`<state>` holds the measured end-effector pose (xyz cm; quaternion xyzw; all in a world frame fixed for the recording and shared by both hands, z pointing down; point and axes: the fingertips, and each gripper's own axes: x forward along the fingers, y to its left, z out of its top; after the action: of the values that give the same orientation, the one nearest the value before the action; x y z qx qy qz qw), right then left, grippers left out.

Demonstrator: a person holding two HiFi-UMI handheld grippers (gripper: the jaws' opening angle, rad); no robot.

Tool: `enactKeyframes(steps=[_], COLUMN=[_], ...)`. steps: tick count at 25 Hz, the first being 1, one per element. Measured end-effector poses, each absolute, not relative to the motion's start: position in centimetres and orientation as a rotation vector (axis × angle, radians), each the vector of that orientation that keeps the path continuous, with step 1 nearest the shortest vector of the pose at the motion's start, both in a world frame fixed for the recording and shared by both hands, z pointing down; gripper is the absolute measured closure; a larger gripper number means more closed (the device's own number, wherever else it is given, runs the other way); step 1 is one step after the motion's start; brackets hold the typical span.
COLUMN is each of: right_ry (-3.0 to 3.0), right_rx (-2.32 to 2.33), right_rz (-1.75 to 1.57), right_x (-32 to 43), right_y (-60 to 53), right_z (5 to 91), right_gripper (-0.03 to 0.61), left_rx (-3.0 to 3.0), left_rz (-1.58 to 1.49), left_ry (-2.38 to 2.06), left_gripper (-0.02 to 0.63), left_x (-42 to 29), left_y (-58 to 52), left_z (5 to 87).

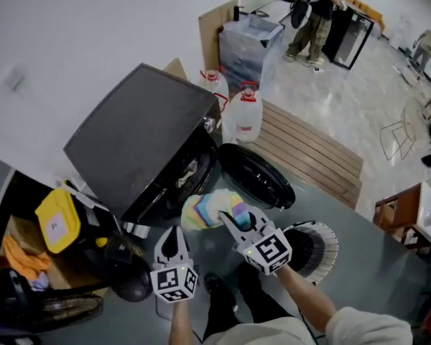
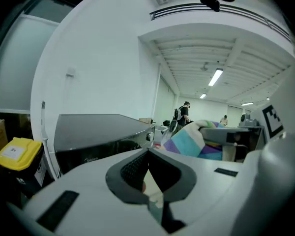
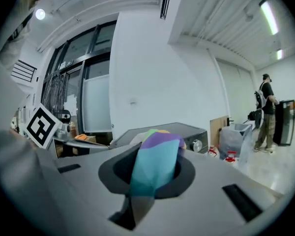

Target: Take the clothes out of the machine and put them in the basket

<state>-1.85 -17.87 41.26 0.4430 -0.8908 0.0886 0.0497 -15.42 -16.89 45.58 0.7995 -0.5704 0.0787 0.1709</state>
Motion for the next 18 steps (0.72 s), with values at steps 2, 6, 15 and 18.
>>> enactKeyframes(steps=[2, 6, 15, 18], right_ry=[-2.693, -2.646, -2.406, -2.301], right_rx=[1.418, 1.574, 1.985, 2.107], right_rz=[0.246, 0.202, 0.103, 0.081], right_x=[0.3, 5.3, 16.3, 19.5], right_y=[-16.2, -12.8, -4.6, -0.8], right_z=[38.0, 32.1, 24.5, 23.4], right_gripper=[0.514, 0.512, 0.512, 0.512], left_rx=[2.299, 2.378, 2.641, 2.723], left_rz=[0.223, 0.214, 0.159, 0.150], left_ry=[-1.594, -1.514, -1.225, -1.073], left_gripper=[0.595, 0.595, 0.595, 0.595], left_x=[-14.5, -11.4, -0.6, 4.7], left_y=[-16.4, -15.8, -14.3, -13.1], left_z=[43.4, 39.2, 31.6, 30.3])
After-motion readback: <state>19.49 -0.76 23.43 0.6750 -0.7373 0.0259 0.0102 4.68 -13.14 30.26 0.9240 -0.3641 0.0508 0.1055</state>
